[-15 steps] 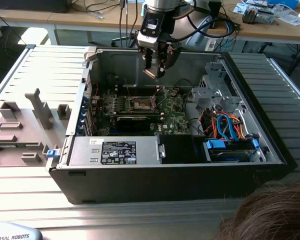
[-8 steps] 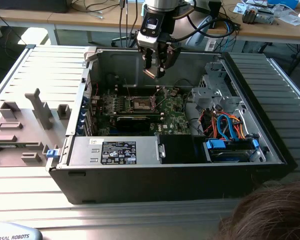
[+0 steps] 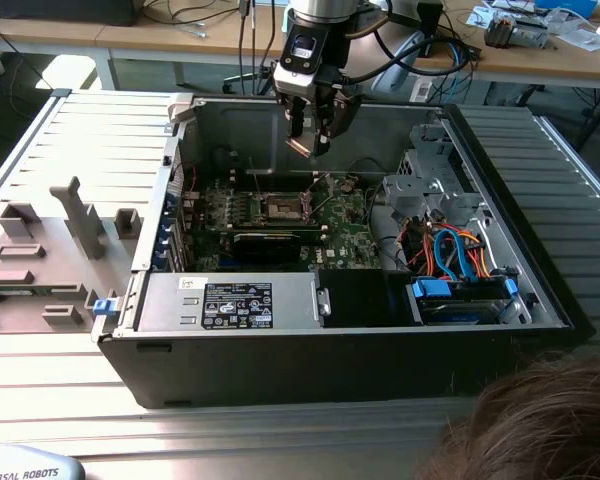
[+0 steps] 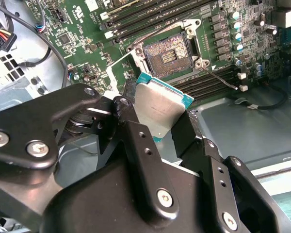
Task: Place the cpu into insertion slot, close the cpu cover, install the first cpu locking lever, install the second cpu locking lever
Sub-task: 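Place the cpu into insertion slot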
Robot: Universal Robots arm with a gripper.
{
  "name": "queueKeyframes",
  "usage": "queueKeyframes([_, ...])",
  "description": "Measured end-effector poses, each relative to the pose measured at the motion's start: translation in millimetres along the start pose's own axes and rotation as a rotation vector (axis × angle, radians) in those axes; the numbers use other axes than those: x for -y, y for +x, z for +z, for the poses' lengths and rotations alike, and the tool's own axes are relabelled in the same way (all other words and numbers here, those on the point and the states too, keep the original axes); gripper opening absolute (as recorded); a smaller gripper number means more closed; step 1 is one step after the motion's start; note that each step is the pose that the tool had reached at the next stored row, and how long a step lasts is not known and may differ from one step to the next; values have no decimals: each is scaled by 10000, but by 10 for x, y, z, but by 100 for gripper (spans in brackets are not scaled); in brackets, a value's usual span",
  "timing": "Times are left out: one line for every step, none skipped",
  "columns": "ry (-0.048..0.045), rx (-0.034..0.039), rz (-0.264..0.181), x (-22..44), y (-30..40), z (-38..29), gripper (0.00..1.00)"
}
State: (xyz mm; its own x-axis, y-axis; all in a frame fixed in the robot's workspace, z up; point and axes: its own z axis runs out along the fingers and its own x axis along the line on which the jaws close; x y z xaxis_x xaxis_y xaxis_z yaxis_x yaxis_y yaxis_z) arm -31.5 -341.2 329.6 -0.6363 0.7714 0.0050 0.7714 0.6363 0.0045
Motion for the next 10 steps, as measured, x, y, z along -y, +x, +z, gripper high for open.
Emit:
queueKeyframes([0, 0, 9, 0, 0, 0, 54])
queueKeyframes([0, 1, 18, 0, 0, 0, 54])
queueKeyframes([0, 0, 23, 0, 0, 0, 54])
queueKeyframes([0, 1, 28, 0, 0, 0, 54])
queueKeyframes([0, 1, 35, 0, 0, 0, 54])
queueKeyframes([0, 1, 39, 0, 0, 0, 54])
queueKeyframes([0, 0, 43, 0, 0, 0, 54])
queueKeyframes([0, 1, 47, 0, 0, 0, 54])
queueKeyframes([0, 1, 54, 0, 0, 0, 54])
queueKeyframes([0, 0, 58, 0, 0, 0, 54])
